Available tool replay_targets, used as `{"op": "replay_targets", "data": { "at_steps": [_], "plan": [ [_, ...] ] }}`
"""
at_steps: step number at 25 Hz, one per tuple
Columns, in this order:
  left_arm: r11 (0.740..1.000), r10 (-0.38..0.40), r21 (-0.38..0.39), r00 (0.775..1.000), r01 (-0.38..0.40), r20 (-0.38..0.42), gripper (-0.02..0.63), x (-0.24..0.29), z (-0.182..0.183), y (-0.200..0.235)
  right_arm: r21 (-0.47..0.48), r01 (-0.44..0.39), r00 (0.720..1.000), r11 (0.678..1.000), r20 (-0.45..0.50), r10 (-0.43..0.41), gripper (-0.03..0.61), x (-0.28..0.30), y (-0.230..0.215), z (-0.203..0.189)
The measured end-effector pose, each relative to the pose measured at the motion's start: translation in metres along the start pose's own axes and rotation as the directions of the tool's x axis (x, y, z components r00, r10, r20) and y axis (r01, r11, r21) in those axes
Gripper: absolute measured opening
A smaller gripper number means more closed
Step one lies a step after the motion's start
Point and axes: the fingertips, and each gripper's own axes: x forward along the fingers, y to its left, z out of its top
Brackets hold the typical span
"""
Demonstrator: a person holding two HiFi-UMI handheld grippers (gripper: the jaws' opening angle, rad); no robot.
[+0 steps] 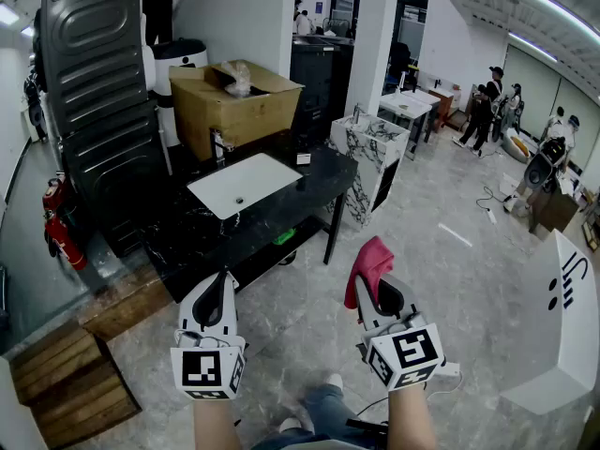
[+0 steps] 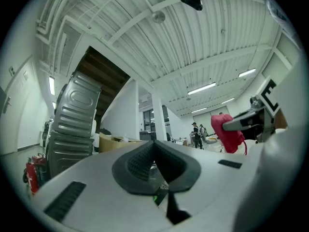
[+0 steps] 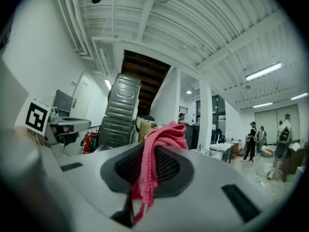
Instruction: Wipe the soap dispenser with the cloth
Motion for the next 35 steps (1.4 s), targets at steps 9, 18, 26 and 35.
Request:
{"op": "replay_targets", "data": {
  "at_steps": [9, 18, 26, 35],
  "plan": [
    [1.0, 0.0, 0.018, 1.0, -0.001, 0.006, 0.014, 0.034, -0.005, 0.009, -0.002, -0.001, 0.999, 1.0, 0.046, 0.002, 0.049, 0.036, -0.018, -0.003],
    [0.989, -0.12, -0.084, 0.993, 0.121, 0.012, 0.014, 0.129, -0.021, -0.014, -0.005, 0.003, 0.996, 1.0, 0.089, -0.002, 0.049, 0.105, -0.079, -0.012],
    [0.985, -0.068, -0.159, 0.998, 0.069, 0.013, 0.012, 0.238, -0.044, -0.022, 0.035, -0.094, 0.989, 0.995, 0.12, 0.09, 0.048, 0.192, -0.147, -0.026],
    [0.995, 0.009, -0.104, 0.999, -0.015, -0.053, 0.012, 0.357, -0.076, -0.039, 0.067, -0.181, 0.975, 0.981, 0.146, 0.17, 0.048, 0.279, -0.222, -0.037]
  ]
}}
